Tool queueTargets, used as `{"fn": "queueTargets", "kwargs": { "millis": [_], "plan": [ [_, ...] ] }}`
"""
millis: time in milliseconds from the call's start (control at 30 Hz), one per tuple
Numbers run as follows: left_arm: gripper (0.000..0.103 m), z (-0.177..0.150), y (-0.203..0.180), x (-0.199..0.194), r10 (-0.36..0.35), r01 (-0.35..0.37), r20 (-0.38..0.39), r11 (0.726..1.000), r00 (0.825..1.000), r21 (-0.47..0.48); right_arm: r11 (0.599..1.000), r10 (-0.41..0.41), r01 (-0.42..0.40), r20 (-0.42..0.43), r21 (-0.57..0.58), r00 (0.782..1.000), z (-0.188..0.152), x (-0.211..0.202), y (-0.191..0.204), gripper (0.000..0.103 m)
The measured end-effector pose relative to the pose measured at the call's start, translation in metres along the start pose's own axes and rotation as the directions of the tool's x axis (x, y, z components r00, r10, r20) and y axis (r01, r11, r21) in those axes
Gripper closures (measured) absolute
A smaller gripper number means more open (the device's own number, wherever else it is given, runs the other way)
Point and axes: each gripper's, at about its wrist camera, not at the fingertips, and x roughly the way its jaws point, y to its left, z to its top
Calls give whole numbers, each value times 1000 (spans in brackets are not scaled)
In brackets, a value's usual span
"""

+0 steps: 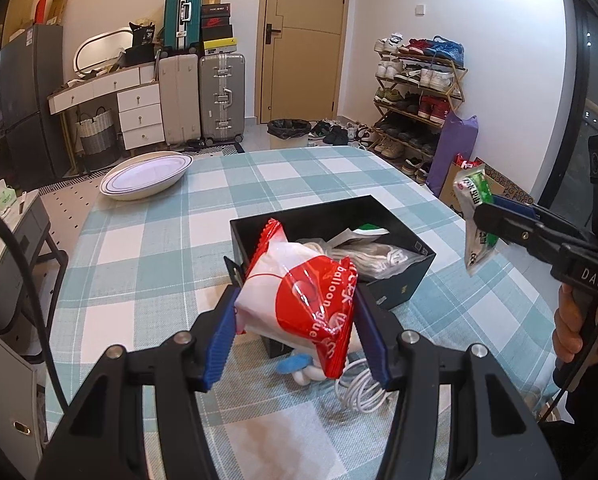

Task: Organize soft objects
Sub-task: 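Lift both held items and carry them over the black box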

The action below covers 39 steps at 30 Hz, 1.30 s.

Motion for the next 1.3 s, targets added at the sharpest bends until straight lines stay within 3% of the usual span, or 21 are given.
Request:
{"fn": "queueTargets", "kwargs": {
  "millis": [1300],
  "plan": [
    [48,38,-13,60,-9,11,-47,999,999,41,999,-11,6,-95,-49,995,12,66,-4,53]
  ]
}}
